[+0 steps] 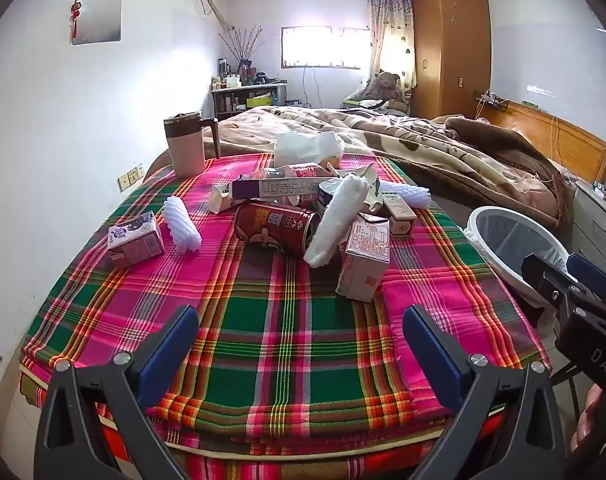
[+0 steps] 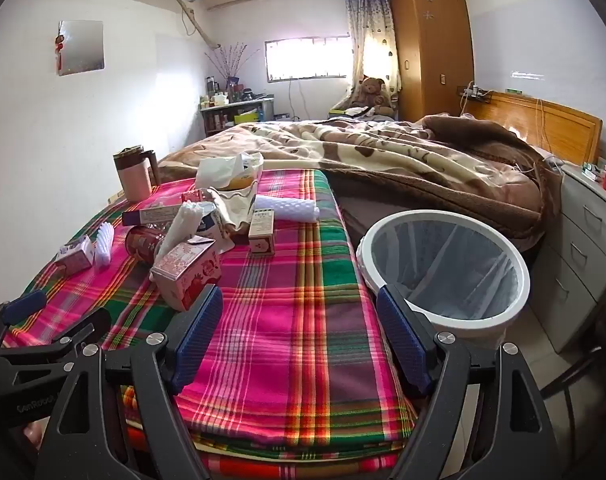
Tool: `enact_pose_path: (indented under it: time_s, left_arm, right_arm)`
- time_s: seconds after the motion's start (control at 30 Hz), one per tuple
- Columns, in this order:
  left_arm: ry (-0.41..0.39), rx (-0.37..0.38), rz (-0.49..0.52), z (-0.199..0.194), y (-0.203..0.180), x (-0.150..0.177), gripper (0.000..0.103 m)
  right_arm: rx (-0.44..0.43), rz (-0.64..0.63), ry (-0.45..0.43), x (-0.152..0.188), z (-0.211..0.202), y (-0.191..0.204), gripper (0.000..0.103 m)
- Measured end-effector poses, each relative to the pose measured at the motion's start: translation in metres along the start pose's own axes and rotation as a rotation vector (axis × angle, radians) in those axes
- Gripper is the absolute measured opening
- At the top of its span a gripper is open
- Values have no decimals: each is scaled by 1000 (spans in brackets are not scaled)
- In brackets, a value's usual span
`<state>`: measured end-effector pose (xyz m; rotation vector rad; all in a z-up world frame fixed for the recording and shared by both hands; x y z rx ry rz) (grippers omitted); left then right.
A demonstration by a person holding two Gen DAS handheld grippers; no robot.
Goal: Collect trash
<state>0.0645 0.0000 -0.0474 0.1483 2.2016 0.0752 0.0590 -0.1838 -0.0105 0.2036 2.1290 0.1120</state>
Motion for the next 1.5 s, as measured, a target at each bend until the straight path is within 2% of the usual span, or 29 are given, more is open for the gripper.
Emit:
enact_pose_path:
  time_s: [0.93,1.0,1.5]
  left_arm:
    - [-16,-5,-4,-4,7,-2,103]
    - [-17,-5,-5,-5,7,-2,103]
    - [-19,-6,-4,-5,7,-2,103]
  right_arm:
    - [5,-6,-12,-2,-6,-9,81]
    - [16,-10,-13,-1,-4,1,81]
    - [16,-12,-14,-1,-5,0,81]
Point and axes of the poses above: each gripper's, at about its wrist camera, not at the fingertips, and z roughly the way its jaws point, y to its left, x to its underside, the point moved 8 cm from there along z, roughly the way its jaws point, and after that the axes turned 7 degrees about z, right-handed, at the moved point
